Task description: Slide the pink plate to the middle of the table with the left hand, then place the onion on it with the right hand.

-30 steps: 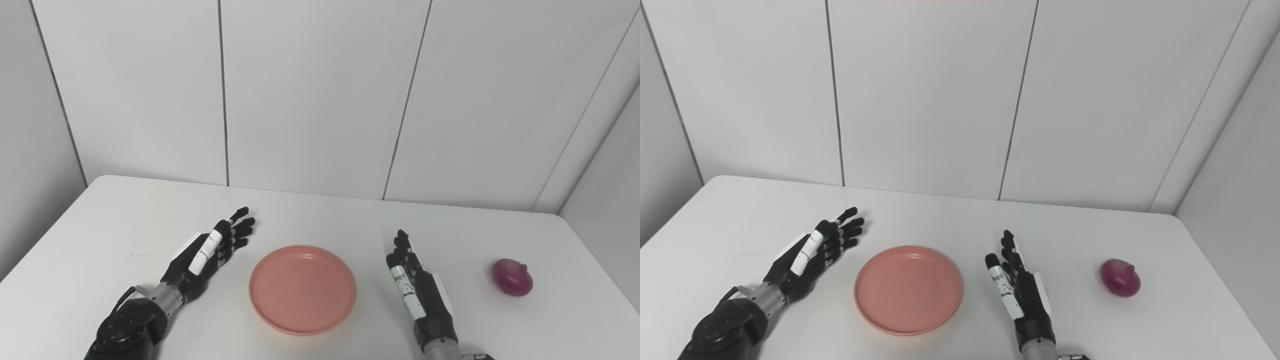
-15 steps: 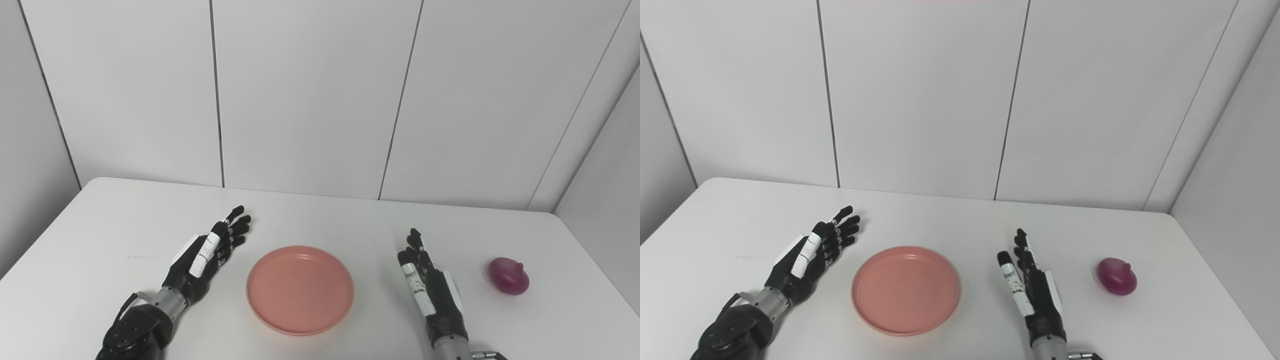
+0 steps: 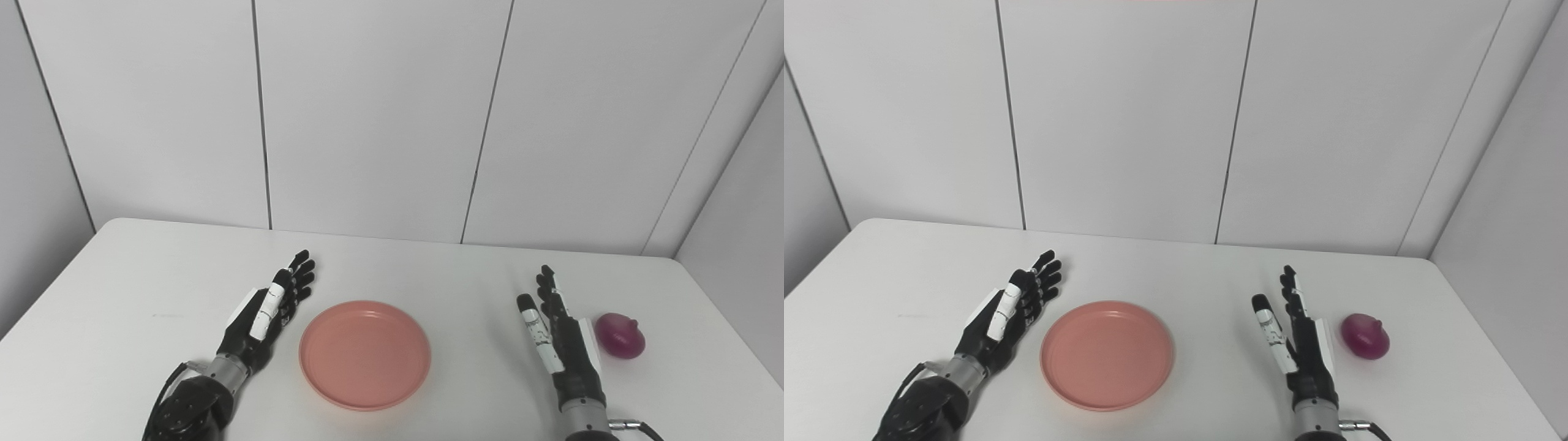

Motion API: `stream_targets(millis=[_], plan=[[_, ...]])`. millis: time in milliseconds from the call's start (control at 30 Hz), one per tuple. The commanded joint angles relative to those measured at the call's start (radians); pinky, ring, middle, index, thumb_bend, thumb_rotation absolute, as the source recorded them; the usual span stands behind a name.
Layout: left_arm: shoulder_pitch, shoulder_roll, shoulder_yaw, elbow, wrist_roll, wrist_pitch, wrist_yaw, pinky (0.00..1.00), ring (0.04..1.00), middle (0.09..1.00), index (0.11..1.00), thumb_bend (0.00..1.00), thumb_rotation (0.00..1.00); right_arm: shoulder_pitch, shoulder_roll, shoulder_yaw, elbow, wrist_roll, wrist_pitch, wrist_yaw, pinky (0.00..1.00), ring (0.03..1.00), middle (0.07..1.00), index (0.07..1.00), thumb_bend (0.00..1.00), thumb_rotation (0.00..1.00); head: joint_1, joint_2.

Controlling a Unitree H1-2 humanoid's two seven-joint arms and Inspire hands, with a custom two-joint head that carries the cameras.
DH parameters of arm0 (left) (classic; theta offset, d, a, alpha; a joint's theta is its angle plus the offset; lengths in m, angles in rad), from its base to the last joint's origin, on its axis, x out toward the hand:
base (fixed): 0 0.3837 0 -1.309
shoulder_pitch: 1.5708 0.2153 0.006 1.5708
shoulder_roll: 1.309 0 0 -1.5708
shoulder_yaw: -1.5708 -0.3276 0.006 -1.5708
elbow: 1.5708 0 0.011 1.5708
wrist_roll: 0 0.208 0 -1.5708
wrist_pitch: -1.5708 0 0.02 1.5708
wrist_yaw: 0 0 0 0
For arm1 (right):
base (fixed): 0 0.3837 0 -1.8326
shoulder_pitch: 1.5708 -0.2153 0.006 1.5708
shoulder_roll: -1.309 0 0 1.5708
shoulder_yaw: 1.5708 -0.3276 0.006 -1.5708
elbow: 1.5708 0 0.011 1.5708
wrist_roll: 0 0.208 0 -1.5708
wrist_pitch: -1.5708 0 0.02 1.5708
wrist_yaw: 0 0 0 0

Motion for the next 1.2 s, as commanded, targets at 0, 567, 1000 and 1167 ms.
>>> stream_targets(millis=[0,567,1000,1167], plan=[[-0.032,-0.005,0.002,-0.008,0.002,0.002,0.017,1.00,1.000,1.000,1.000,0.84,1.00,-0.055,-0.020,-0.018,-0.037,-0.013,-0.053,-0.027,0.96,0.970,0.968,1.000,0.62,0.91,-0.002,-0.005],[-0.039,0.018,-0.004,0.056,0.016,-0.031,0.003,1.00,1.000,1.000,1.000,0.85,1.00,-0.082,-0.156,-0.097,-0.146,-0.221,0.199,-0.025,0.84,0.911,0.956,0.983,0.69,0.69,-0.046,-0.028],[-0.052,0.024,0.008,0.108,-0.004,-0.091,-0.049,1.00,1.000,1.000,1.000,0.89,1.00,-0.093,-0.279,-0.105,-0.130,-0.378,0.371,0.022,0.79,0.888,0.918,0.932,0.88,0.52,-0.094,-0.025],[-0.058,0.029,0.011,0.124,-0.015,-0.104,-0.064,1.00,1.000,1.000,1.000,0.90,1.00,-0.102,-0.275,-0.134,-0.118,-0.432,0.377,0.083,0.76,0.868,0.894,0.921,0.91,0.47,-0.114,-0.018]])
